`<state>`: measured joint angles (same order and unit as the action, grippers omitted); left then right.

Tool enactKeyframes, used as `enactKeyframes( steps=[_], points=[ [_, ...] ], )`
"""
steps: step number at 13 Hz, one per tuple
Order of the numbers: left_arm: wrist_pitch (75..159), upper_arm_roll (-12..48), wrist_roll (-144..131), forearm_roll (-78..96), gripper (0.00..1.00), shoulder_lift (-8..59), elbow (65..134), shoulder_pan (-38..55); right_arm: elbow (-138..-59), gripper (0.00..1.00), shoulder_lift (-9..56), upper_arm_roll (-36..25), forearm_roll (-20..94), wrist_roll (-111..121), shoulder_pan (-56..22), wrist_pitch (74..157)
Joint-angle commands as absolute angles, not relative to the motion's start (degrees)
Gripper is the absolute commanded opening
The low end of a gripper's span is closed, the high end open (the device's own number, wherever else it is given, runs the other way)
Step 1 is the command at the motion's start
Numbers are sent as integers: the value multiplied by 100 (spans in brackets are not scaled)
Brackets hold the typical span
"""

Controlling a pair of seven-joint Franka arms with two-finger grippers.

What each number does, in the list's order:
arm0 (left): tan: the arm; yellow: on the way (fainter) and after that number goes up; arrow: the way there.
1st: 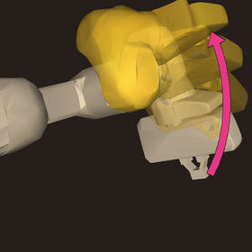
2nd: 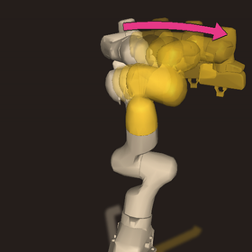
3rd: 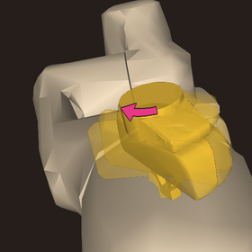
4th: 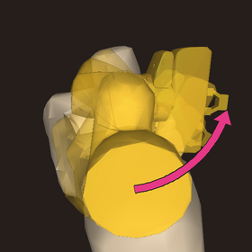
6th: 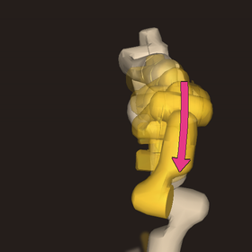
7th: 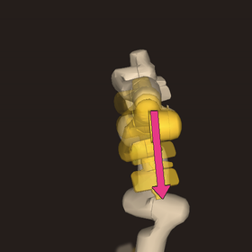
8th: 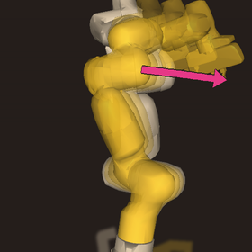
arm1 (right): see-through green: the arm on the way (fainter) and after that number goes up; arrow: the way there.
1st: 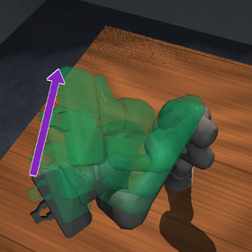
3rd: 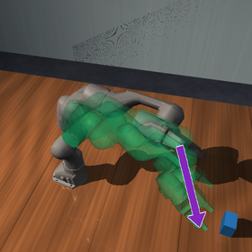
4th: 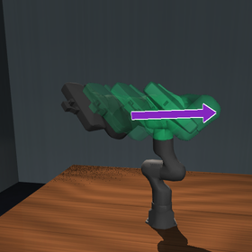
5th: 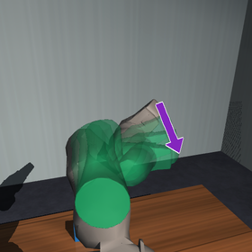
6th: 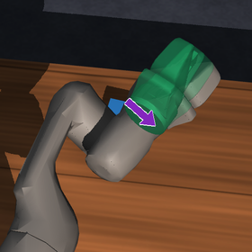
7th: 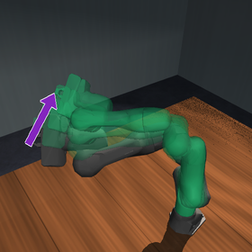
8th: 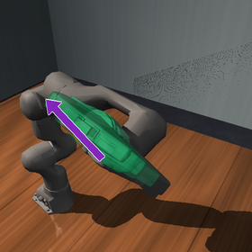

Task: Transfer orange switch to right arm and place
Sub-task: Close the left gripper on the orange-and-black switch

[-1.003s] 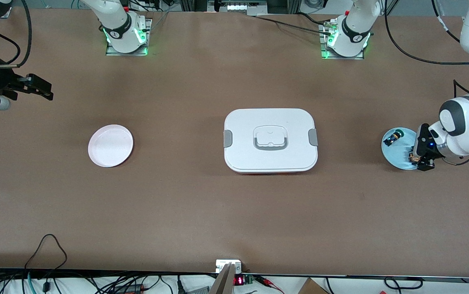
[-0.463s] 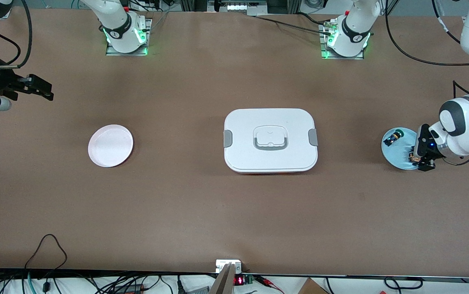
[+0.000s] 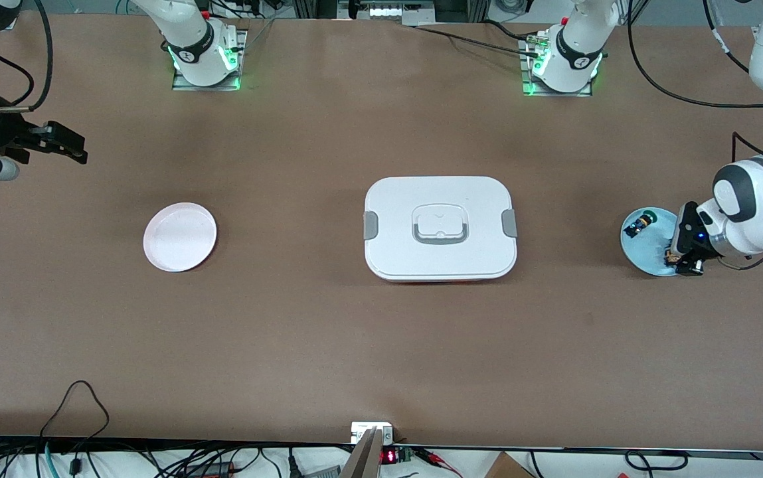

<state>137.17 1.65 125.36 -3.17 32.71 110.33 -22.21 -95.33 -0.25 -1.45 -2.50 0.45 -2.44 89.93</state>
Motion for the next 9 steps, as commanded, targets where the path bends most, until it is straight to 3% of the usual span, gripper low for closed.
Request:
enactKeyframes(
  steps=[1,5,9],
  points=[
    [13702,334,12771,-167,23,3305,10960,-2417,-9466,100,9,-141,-316,62,-264,8991],
    [13256,395,12770,374,1,3348,10645,-2461,-9466,100,18,-141,-316,70,-272,8983],
    [12326,465,12709,597,0,3366,10040,-2400,-9466,100,18,-141,-316,62,-316,8982]
  ],
)
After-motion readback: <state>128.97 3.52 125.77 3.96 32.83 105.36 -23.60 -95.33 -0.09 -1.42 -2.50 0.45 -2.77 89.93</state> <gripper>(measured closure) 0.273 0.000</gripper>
